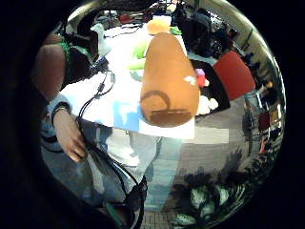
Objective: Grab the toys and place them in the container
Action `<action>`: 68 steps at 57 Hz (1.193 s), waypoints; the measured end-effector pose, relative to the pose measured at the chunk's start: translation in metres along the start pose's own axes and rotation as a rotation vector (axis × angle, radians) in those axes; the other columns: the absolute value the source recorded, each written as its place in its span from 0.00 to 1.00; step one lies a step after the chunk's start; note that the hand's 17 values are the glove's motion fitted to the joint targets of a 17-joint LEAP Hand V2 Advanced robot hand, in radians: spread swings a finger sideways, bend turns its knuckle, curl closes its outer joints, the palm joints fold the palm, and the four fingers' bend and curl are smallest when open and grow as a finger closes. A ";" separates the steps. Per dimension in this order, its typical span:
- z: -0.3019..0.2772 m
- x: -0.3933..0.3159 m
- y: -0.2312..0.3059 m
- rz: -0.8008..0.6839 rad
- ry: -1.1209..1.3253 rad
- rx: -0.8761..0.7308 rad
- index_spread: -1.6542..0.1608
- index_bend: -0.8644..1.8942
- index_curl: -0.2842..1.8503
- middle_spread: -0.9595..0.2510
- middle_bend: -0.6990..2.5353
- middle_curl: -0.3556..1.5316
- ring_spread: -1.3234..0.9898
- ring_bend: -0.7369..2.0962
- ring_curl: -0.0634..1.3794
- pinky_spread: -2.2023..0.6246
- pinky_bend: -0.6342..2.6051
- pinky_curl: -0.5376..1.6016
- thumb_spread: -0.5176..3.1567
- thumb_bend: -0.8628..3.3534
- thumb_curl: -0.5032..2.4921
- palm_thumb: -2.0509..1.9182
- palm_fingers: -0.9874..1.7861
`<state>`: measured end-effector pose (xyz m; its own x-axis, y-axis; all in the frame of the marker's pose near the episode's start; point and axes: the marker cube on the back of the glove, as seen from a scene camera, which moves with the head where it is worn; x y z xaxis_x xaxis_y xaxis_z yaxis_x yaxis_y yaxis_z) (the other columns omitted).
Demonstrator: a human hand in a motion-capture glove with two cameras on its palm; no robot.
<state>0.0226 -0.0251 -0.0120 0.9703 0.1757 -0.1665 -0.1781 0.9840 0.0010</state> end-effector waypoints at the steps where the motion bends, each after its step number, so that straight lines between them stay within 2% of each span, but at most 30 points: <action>1: 0.000 0.001 -0.001 0.013 0.001 -0.002 0.82 0.37 0.27 0.76 0.40 0.35 0.47 0.51 0.23 0.74 0.35 0.41 0.57 0.35 0.26 0.55 0.58; 13: -0.007 0.033 -0.029 0.094 0.073 0.002 0.78 0.34 0.24 0.76 0.41 0.37 0.47 0.53 0.25 0.74 0.41 0.44 0.54 0.32 0.25 0.52 0.48; 19: -0.006 0.054 -0.079 0.091 0.104 0.211 0.77 0.36 0.23 0.77 0.40 0.37 0.48 0.52 0.25 0.75 0.44 0.45 0.52 0.31 0.25 0.51 0.43; 26: -0.003 0.079 -0.079 0.200 0.207 -0.019 0.76 0.37 0.24 0.78 0.38 0.37 0.49 0.50 0.24 0.76 0.47 0.46 0.50 0.29 0.25 0.51 0.38; 32: 0.007 0.097 -0.114 0.373 0.229 -0.212 0.75 0.36 0.25 0.80 0.34 0.36 0.51 0.45 0.21 0.77 0.50 0.46 0.48 0.27 0.24 0.51 0.31; 37: 0.031 0.115 -0.096 0.377 0.227 -0.340 0.76 0.34 0.24 0.81 0.29 0.35 0.53 0.42 0.20 0.78 0.52 0.46 0.46 0.25 0.25 0.51 0.27; 39: 0.037 0.119 -0.093 0.382 0.238 -0.370 0.76 0.33 0.23 0.82 0.27 0.34 0.53 0.41 0.19 0.78 0.53 0.47 0.46 0.24 0.25 0.51 0.24; 46: 0.045 0.127 -0.099 0.429 0.254 -0.392 0.76 0.31 0.20 0.83 0.25 0.33 0.54 0.41 0.20 0.78 0.56 0.47 0.45 0.23 0.25 0.52 0.25; 52: 0.050 0.122 -0.101 0.432 0.345 -0.397 0.76 0.29 0.17 0.83 0.24 0.30 0.54 0.50 0.25 0.77 0.62 0.48 0.45 0.22 0.26 0.53 0.28; 59: 0.055 0.117 -0.106 0.423 0.459 -0.349 0.76 0.27 0.13 0.85 0.25 0.29 0.52 0.67 0.34 0.71 0.71 0.50 0.47 0.24 0.27 0.57 0.33; 64: 0.056 0.116 -0.107 0.424 0.454 -0.310 0.75 0.29 0.12 0.85 0.27 0.30 0.51 0.75 0.39 0.69 0.73 0.50 0.49 0.25 0.28 0.59 0.34; 68: 0.056 0.115 -0.108 0.406 0.446 -0.292 0.74 0.30 0.12 0.85 0.29 0.31 0.49 0.80 0.41 0.67 0.74 0.49 0.52 0.27 0.29 0.62 0.39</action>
<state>0.1629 -0.1099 0.0243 0.6670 0.4402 -0.6011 -0.6130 0.7828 -0.1068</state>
